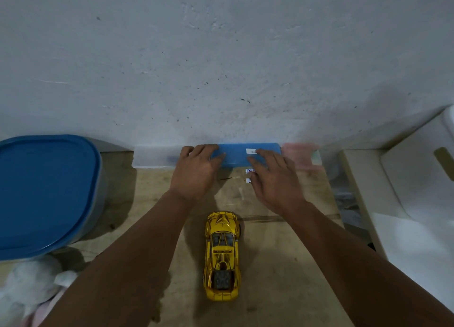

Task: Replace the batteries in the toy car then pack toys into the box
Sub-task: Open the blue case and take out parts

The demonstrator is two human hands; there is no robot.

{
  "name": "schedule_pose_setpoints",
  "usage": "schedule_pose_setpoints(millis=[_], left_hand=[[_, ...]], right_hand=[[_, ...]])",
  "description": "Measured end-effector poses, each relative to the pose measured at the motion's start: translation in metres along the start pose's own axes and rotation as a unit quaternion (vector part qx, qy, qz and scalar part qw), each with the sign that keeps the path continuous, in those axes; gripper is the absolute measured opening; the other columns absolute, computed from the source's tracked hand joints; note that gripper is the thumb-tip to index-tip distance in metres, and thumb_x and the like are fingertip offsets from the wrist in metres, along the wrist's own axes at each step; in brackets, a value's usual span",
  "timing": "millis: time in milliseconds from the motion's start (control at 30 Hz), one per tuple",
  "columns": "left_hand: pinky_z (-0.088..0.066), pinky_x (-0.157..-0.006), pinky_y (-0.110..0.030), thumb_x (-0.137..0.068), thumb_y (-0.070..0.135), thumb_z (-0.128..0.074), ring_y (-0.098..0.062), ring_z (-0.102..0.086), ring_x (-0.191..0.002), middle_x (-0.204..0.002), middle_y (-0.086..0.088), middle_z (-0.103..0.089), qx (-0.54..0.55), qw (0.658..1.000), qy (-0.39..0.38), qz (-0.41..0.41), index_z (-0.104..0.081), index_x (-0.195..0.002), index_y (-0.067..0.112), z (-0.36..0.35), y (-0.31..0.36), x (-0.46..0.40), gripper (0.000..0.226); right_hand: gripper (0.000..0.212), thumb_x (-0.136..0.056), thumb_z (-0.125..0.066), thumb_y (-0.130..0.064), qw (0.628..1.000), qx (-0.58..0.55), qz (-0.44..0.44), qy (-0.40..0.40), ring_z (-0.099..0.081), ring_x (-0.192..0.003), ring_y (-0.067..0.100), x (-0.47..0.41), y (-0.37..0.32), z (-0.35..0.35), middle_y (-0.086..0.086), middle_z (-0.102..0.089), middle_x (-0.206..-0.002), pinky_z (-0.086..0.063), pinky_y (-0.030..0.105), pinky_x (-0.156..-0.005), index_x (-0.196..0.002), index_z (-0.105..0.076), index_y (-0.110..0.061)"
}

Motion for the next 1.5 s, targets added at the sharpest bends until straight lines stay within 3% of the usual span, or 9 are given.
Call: schedule_pose_setpoints(millis=[267, 533, 667, 733, 833, 1000, 1133, 1300, 1500], left_hand=[[-0.051, -0.097, -0.051, -0.092, 0.025, -0.077, -0.038, -0.066, -0.120, -0.131, -0.017, -0.070, 0.000, 0.999, 0.032, -0.015, -0.078, -0.122, 0.009, -0.005, -0.002, 0.000, 0.033], [-0.042, -0.105, -0.051, -0.099, 0.030, -0.063, -0.036, -0.054, -0.135, -0.145, -0.015, -0.060, -0.024, 1.000, 0.011, -0.004, -0.071, -0.134, 0.011, -0.011, 0.001, 0.006, 0.040], [-0.036, -0.112, -0.051, -0.099, 0.032, -0.057, -0.035, -0.047, -0.142, -0.152, -0.014, -0.053, -0.048, 0.999, -0.021, 0.001, -0.063, -0.143, 0.013, 0.004, 0.007, 0.007, 0.049], [-0.035, -0.112, -0.050, -0.098, 0.030, -0.058, -0.035, -0.044, -0.143, -0.155, -0.013, -0.050, -0.034, 0.999, -0.027, 0.030, -0.056, -0.150, 0.016, 0.018, 0.010, 0.016, 0.054], [-0.041, -0.107, -0.048, -0.097, 0.031, -0.059, -0.032, -0.049, -0.135, -0.148, -0.008, -0.054, 0.031, 0.992, -0.037, 0.120, -0.055, -0.149, 0.021, 0.041, 0.014, 0.043, 0.053], [-0.051, -0.097, -0.044, -0.094, 0.061, -0.056, -0.030, -0.054, -0.125, -0.136, -0.005, -0.054, 0.155, 0.948, -0.139, 0.239, -0.050, -0.146, 0.029, 0.057, 0.034, 0.108, 0.062], [-0.050, -0.099, -0.047, -0.086, 0.077, -0.052, -0.032, -0.051, -0.128, -0.139, -0.005, -0.049, 0.207, 0.916, -0.209, 0.271, -0.043, -0.149, 0.033, 0.056, 0.061, 0.141, 0.078], [-0.051, -0.095, -0.045, -0.100, 0.060, -0.044, -0.031, -0.051, -0.126, -0.139, -0.007, -0.052, 0.175, 0.931, -0.139, 0.289, -0.047, -0.143, 0.028, 0.057, 0.048, 0.135, 0.054], [-0.052, -0.103, -0.050, -0.100, 0.033, -0.060, -0.035, -0.047, -0.136, -0.154, -0.011, -0.043, 0.139, 0.931, -0.071, 0.330, -0.041, -0.154, 0.020, 0.055, -0.031, 0.094, 0.059]], right_hand=[[0.051, -0.103, -0.035, -0.043, 1.000, 0.020, 0.010, -0.016, -0.040, -0.138, 0.028, 0.004, -0.001, -0.005, 0.010, -0.046, -0.149, -0.036, 0.049, -0.109, -0.146, -0.049, -0.018], [0.047, -0.101, -0.046, -0.033, 0.999, -0.012, -0.017, -0.027, -0.040, -0.139, 0.031, 0.003, -0.011, 0.002, 0.011, -0.048, -0.148, -0.035, 0.052, -0.111, -0.144, -0.053, -0.016], [0.048, -0.099, -0.043, -0.033, 0.994, -0.023, -0.041, -0.100, -0.037, -0.141, 0.027, -0.013, -0.016, 0.018, 0.008, -0.042, -0.153, -0.037, 0.047, -0.111, -0.144, -0.051, -0.019], [0.049, -0.100, -0.042, -0.034, 0.989, -0.037, -0.058, -0.130, -0.035, -0.143, 0.024, -0.018, -0.018, 0.030, 0.005, -0.038, -0.156, -0.036, 0.046, -0.112, -0.147, -0.046, -0.021], [0.050, -0.099, -0.046, -0.029, 0.988, -0.079, -0.079, -0.105, -0.036, -0.143, 0.024, -0.006, -0.030, 0.050, 0.004, -0.040, -0.154, -0.041, 0.045, -0.109, -0.148, -0.044, -0.021], [0.038, -0.095, -0.054, -0.026, 0.969, -0.167, -0.139, -0.118, -0.056, -0.120, 0.024, 0.038, -0.060, 0.067, 0.004, -0.060, -0.133, -0.049, 0.036, -0.097, -0.132, -0.063, -0.023], [0.035, -0.096, -0.053, -0.024, 0.954, -0.178, -0.166, -0.174, -0.059, -0.119, 0.022, 0.062, -0.071, 0.071, 0.002, -0.066, -0.129, -0.048, 0.031, -0.096, -0.128, -0.066, -0.024], [0.036, -0.097, -0.052, -0.024, 0.955, -0.166, -0.165, -0.183, -0.061, -0.117, 0.022, 0.064, -0.076, 0.069, 0.002, -0.066, -0.130, -0.049, 0.031, -0.093, -0.130, -0.065, -0.025], [0.034, -0.098, -0.052, -0.026, 0.977, -0.162, -0.090, -0.110, -0.062, -0.112, 0.020, 0.019, -0.103, 0.055, 0.000, -0.065, -0.126, -0.052, 0.035, -0.089, -0.130, -0.064, -0.024]])
Point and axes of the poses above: each hand's wrist, its own x-axis away from the middle knuckle, its own z-axis out of the back of the hand, y = z × x, the point moved 3 cm from there along -x, towards the middle knuckle
